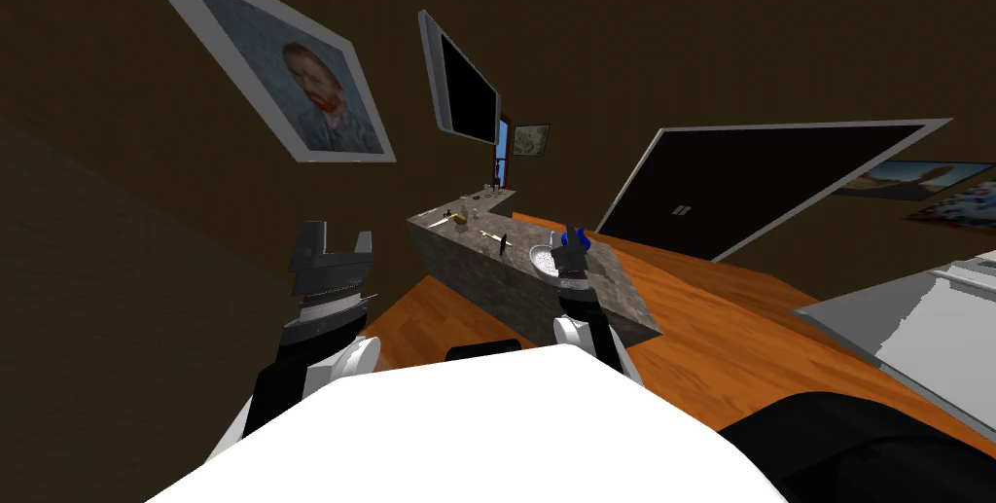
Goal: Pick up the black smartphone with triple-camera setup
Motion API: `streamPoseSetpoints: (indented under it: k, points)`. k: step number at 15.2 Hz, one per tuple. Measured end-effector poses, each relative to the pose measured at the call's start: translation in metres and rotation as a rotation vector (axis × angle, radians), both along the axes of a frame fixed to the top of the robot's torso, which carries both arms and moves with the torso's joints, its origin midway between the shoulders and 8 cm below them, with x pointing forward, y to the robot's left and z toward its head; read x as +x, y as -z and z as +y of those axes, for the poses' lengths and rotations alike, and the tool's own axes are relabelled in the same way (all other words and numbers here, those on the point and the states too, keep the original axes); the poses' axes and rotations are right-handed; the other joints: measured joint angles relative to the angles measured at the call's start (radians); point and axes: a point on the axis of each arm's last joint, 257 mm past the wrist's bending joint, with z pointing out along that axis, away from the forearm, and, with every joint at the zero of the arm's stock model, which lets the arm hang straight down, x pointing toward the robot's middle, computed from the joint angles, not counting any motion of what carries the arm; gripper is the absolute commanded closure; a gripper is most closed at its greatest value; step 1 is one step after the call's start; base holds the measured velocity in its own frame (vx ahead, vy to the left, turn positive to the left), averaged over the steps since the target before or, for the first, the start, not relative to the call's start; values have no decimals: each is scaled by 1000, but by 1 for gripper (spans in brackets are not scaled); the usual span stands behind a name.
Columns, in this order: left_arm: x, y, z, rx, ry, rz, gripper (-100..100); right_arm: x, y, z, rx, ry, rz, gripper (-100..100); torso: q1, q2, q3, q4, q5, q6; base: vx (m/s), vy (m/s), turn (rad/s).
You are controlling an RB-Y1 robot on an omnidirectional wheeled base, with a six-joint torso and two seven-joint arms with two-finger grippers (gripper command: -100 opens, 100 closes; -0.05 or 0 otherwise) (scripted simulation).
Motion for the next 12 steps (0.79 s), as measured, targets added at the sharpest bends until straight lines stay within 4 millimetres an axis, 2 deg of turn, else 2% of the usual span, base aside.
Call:
streamPoseSetpoints:
  k: [12]
  points:
    - [0, 0, 0, 0, 0, 0, 0, 3, 27, 30, -132, -159, 92, -100, 1, -3, -2, -1, 0, 0, 28, 17, 53]
